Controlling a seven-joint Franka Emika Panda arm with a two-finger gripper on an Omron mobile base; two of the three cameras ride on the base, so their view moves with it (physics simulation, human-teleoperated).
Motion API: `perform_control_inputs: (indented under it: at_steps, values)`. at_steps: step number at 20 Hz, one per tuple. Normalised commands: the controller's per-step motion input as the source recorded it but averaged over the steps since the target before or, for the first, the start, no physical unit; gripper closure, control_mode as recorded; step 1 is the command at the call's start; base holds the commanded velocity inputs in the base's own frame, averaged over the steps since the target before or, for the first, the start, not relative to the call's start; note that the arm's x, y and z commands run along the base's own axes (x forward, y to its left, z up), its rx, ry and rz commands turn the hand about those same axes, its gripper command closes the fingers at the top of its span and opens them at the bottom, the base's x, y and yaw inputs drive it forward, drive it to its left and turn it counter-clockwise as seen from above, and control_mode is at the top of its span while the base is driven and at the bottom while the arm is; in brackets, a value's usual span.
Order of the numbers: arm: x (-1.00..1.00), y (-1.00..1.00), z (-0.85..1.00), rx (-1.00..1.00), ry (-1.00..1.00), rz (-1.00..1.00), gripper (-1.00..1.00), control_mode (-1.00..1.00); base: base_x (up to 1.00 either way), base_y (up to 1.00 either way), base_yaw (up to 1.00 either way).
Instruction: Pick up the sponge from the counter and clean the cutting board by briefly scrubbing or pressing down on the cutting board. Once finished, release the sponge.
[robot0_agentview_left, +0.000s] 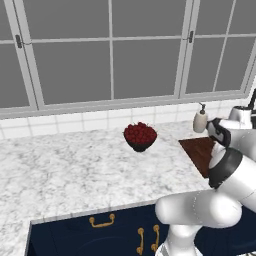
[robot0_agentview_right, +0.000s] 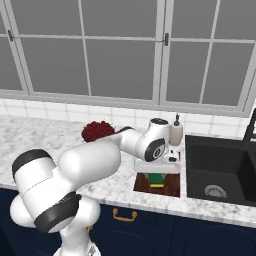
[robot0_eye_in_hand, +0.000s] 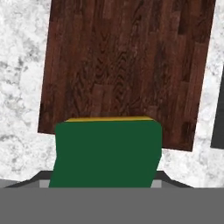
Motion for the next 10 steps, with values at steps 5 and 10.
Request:
perform_control_inputs:
  at_steps: [5,10]
  values:
    - [0.03,0.32,-0.3,0.05,0.0,0.01,1.0,-1.0,0.0,0.0,0.0]
    - [0.08,0.48,-0.13,0.03,0.0,0.0,1.0,-1.0,0.0,0.0,0.0]
